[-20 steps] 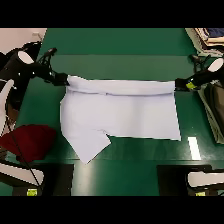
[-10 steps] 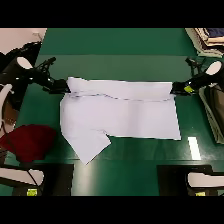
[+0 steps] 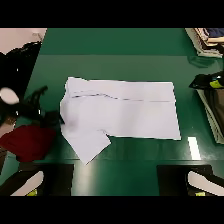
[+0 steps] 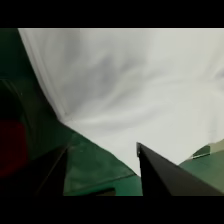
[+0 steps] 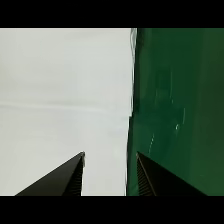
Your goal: Fold the shirts.
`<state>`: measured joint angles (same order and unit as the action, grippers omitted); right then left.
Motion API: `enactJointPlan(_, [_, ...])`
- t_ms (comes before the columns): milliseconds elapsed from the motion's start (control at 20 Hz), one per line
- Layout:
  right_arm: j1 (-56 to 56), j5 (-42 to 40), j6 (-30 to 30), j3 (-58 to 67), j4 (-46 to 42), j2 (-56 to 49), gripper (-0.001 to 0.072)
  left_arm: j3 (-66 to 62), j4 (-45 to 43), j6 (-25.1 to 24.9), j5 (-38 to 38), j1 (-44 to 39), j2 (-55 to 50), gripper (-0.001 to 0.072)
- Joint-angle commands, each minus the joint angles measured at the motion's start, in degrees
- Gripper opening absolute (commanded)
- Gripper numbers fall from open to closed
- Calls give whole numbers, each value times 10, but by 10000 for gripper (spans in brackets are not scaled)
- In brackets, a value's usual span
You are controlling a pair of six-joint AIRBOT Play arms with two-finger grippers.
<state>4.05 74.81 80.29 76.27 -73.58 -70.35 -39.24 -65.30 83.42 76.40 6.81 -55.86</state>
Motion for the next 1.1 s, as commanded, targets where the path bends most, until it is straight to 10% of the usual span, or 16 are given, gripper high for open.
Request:
enactJointPlan(0, [10, 4, -5, 1, 5, 23, 382, 130, 39, 21, 8, 1, 72, 488])
enactJointPlan(800, [8, 49, -4, 0, 6, 22, 381, 204, 125, 17, -152, 1, 69, 479])
enactJointPlan(900, [15, 79, -5, -1, 4, 23, 381, 204, 134, 16, -160, 1, 69, 53])
enactJointPlan(1050, [55, 87, -9, -80, 3, 61, 381, 181, 144, -14, -141, 1, 69, 24])
